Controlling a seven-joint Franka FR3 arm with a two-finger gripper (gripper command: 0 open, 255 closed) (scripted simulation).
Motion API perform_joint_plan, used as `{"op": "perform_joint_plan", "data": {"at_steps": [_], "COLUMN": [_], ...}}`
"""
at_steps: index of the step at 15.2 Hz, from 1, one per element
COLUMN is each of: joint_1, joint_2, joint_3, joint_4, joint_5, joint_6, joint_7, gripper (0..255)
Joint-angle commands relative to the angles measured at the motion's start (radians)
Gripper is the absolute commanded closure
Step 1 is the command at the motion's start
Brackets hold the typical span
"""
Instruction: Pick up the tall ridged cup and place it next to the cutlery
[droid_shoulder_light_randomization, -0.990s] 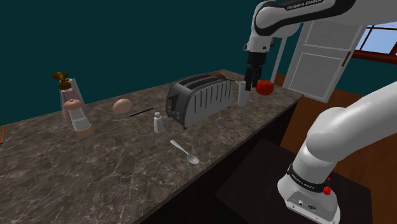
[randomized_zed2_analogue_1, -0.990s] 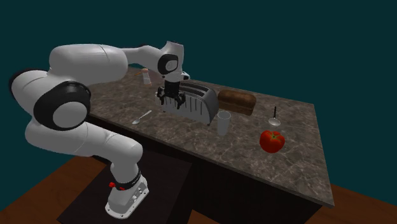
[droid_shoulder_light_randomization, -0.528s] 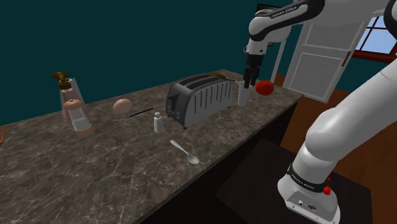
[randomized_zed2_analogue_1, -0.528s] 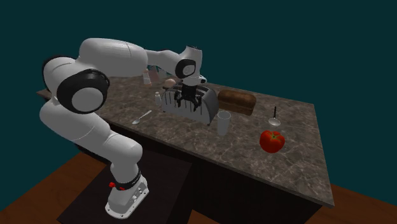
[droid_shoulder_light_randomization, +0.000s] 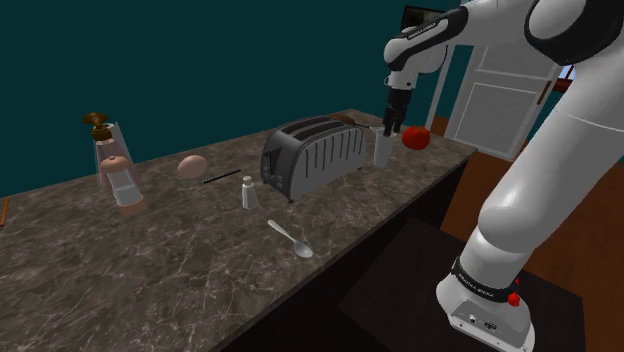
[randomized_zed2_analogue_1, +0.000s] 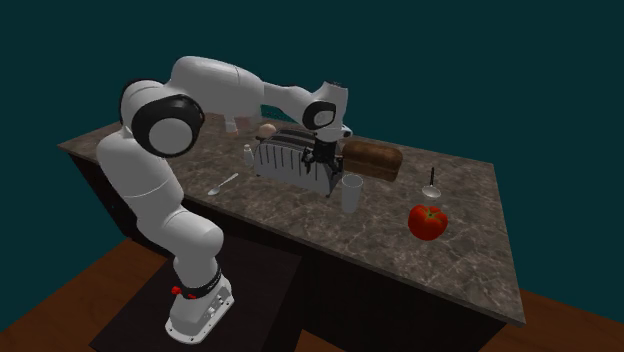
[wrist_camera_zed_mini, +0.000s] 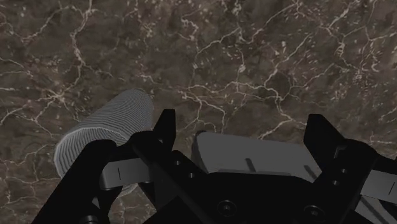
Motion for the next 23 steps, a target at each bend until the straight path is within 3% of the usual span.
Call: {"op": "perform_joint_plan", "data": {"at_steps": [1, 6, 12, 23], "joint_1": [-0.012, -0.063, -0.172, -0.170], "joint_2": [0.081, 0.273, 0.513, 0.538], "joint_3": [-0.026, -0.063, -0.063, -0.051], "joint_4": [0.066, 0.236, 0.493, 0.424], "joint_5": [0.033, 0.130, 0.251, 0.270], "joint_6": [0.012, 0.017, -0.021, 0.069], "joint_7": [-0.052, -0.166, -0.273, -0.286], "gripper": [0, 0, 0, 0]}}
